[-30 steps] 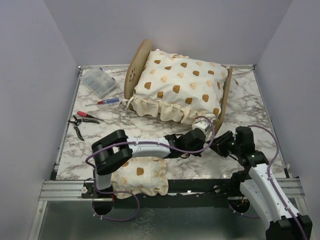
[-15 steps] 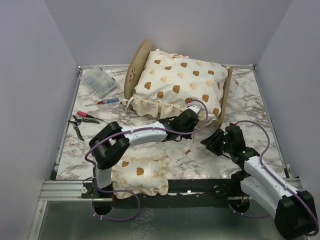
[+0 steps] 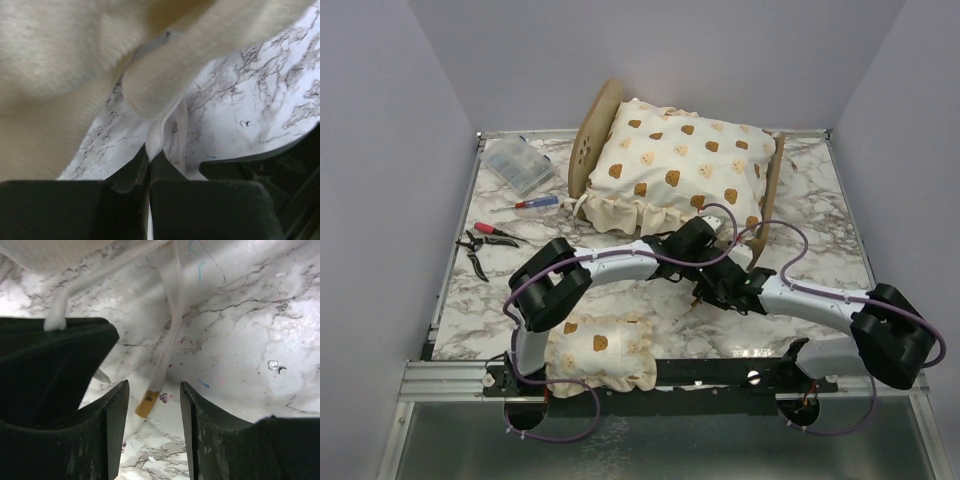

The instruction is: Set up the pet bed

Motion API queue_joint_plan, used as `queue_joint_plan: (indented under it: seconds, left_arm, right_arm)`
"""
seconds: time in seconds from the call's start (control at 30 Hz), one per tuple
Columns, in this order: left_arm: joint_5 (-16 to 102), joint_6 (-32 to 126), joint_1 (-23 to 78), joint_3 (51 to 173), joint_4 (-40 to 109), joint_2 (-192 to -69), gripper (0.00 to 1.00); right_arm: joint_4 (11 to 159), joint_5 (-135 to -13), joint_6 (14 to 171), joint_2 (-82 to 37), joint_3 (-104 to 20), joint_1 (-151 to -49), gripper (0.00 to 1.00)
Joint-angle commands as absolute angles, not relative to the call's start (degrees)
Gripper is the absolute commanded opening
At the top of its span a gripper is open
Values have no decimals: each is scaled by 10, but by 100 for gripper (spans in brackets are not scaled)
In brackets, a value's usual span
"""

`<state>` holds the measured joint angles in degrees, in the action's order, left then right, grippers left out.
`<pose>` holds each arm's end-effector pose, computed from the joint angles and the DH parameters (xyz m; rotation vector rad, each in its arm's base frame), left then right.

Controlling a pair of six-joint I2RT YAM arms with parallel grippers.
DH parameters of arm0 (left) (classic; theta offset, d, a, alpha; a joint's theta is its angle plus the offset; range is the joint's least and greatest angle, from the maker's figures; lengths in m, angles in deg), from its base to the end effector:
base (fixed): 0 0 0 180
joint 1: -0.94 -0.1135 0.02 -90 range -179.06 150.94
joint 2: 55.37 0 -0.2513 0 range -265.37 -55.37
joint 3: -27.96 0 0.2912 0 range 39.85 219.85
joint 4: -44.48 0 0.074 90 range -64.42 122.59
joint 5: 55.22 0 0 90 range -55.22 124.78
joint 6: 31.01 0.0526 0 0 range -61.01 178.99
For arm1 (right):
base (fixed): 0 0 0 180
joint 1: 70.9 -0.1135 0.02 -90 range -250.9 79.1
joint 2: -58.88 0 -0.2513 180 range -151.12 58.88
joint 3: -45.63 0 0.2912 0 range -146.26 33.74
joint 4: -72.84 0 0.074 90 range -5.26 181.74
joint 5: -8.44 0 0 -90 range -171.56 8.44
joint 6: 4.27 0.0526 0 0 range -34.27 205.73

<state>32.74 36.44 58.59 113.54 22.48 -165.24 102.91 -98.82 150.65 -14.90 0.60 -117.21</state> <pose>0.2468 -0.3862 0.1386 0.7277 2.3594 -0.6042 0.1974 0.1840 0.1084 0.5224 2.5159 0.3711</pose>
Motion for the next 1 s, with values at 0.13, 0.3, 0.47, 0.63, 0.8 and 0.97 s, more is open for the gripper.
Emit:
queue_joint_plan:
  seconds: [0.13,0.3,0.47,0.63,0.8,0.97]
  left_arm:
    - [393,364,565,1140,243,-1677,0]
    - [409,360,555,1142,253,-1689,0]
    - [422,353,555,1130,258,-1686,0]
    - [427,338,569,1098,262,-1667,0]
    - [407,324,621,1062,270,-1649,0]
    - [392,285,652,1023,304,-1640,4]
  right_arm:
    - [1241,-1112,1653,-268,-92,-1214,42]
    - [1281,-1102,1703,-296,-99,-1214,28]
    - [1264,-1107,1734,-194,-25,-1213,1]
    - [1301,-1136,1741,-49,18,-1213,1]
    - [1325,-1150,1733,85,58,-1213,1]
    - [1349,-1159,1697,159,65,-1213,1]
